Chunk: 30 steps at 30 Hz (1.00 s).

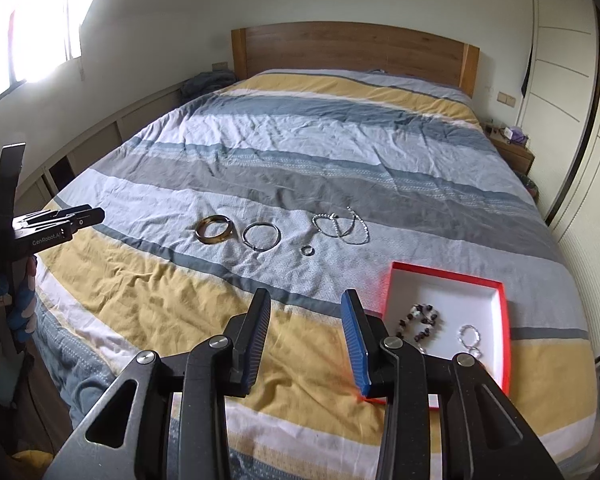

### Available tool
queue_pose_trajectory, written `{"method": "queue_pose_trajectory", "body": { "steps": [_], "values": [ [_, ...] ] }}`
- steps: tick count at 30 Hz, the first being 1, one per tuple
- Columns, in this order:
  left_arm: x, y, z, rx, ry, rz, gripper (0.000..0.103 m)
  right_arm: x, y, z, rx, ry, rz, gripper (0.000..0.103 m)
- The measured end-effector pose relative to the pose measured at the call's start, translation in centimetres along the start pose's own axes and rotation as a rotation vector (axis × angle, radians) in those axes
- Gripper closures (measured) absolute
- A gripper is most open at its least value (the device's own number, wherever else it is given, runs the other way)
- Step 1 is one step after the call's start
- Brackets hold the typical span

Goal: Organize jewelry
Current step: 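Grasp the dark tortoiseshell bangle with the left tool while the right tool grasps the small silver ring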

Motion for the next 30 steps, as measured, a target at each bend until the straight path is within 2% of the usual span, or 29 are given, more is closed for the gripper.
{"method": "queue_pose_trajectory", "body": {
  "steps": [9,13,18,24,30],
  "values": [
    [2.1,1.3,9.7,0.003,0.105,-0.053,0.067,1.1,0.7,10.3,-0.045,0.085,-0.001,0.065],
    [2.2,1.4,13.6,0.011,0.131,-0.070,0.067,1.4,0.8,14.8,-0.057,0.112,0.008,0.058],
    [2.8,1.5,18.3,-0.007,0.171,-0.088,0.067,1.9,0.6,20.0,-0.066,0.138,0.030,0.057],
    [4.1,1.9,22.3,-0.025,0.206,-0.111,0.067,2.5,0.2,24.8,-0.062,0.158,0.065,0.057],
    [4.2,2.2,24.4,-0.035,0.200,-0.110,0.067,3.0,-0.6,28.1,-0.046,0.172,0.096,0.057]
  ]
}}
Point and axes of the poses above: each gripper's, at about its wrist camera, not at the fingertips, and z roughly the way its jaws point, y to its left, x to its underside, the point moved 7 cm from there along z, roughly the way its jaws point, and after that the axes turned 10 degrees about -y, right-handed, at the moved point
